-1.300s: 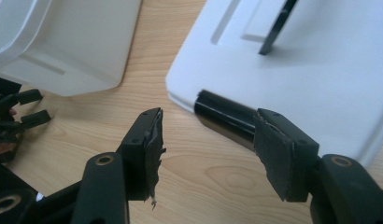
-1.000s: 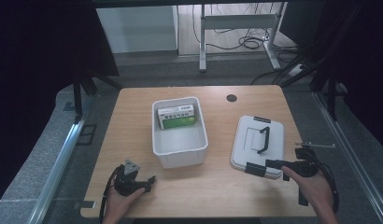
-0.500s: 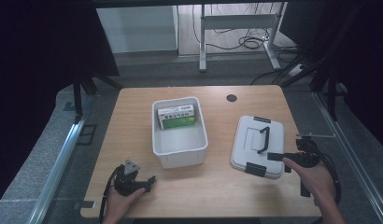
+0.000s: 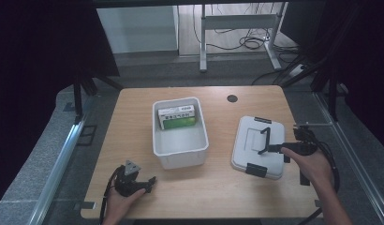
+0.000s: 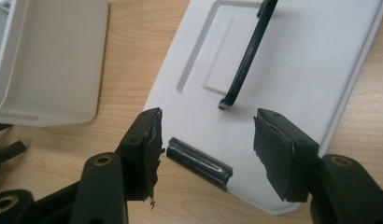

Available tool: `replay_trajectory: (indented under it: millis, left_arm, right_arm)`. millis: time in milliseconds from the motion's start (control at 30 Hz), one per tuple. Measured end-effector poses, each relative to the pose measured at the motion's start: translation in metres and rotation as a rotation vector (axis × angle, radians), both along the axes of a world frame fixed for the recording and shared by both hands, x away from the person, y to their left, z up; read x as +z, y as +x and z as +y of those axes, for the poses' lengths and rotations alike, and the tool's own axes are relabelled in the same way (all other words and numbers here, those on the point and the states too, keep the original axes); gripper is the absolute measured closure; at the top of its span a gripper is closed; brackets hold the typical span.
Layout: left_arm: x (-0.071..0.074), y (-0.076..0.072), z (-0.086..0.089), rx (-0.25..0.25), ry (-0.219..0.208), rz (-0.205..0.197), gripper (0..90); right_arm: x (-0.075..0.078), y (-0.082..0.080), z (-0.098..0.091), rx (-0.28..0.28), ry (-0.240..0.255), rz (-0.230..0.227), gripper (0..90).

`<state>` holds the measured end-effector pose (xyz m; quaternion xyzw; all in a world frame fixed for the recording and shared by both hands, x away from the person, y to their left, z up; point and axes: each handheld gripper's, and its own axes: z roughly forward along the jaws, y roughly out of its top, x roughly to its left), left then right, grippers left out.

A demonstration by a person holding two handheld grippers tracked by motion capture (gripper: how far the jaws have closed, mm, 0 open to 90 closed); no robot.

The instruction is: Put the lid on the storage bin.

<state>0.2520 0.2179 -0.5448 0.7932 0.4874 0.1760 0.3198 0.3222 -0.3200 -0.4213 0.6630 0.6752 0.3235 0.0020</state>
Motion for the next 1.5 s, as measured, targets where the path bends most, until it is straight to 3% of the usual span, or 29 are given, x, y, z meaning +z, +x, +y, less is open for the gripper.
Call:
replay_trajectory:
  millis: [633,1167,1500]
  left_arm:
    - [0.000,0.000,0.000,-0.004,0.000,0.001,10.2]
    - [0.000,0.000,0.000,-0.004,0.001,0.001,10.2]
    - [0.000,0.001,0.000,-0.005,0.001,0.001,10.2]
  right_arm:
    - [0.001,0.040,-0.002,-0.068,-0.011,0.076,42.0]
    - [0.005,0.065,0.004,-0.077,-0.036,0.102,42.0]
    - [0.002,0.081,0.014,-0.071,-0.068,0.167,42.5]
